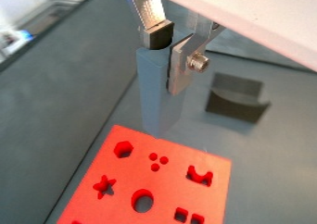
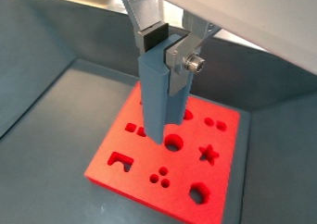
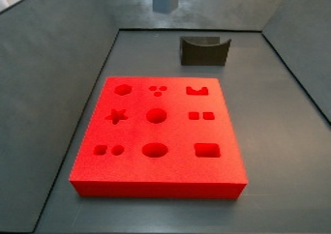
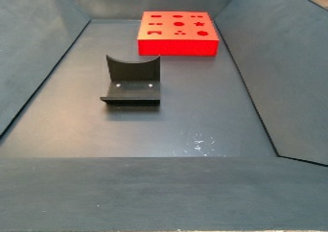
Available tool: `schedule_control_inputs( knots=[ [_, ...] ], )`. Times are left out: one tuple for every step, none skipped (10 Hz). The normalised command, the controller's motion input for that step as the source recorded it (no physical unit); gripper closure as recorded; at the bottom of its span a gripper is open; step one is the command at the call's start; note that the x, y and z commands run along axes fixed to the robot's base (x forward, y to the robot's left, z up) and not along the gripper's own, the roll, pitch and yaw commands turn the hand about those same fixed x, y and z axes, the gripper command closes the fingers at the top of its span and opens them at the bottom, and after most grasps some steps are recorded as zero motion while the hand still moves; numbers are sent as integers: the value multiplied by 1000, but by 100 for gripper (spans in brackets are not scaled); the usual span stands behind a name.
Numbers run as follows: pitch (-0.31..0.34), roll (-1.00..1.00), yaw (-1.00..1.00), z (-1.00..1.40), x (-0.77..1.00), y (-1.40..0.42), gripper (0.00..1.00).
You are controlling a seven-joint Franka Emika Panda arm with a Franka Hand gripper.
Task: Pick up the arch object. Move up. Move to above the board. Insert the arch object.
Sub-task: Insert the arch object.
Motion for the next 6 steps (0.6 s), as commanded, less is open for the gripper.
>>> schedule_control_inputs(
  knots=[
    [0, -33, -729, -214, 403, 0, 100],
    [0, -24, -623, -234, 511, -3, 100],
    [0, -17, -540, -243, 597, -20, 100],
    [0, -11, -477, -251, 666, -37, 100],
    [0, -10, -471, -254, 669, -37, 100],
    [0, -1, -506, -274, 631, -26, 100]
  ],
)
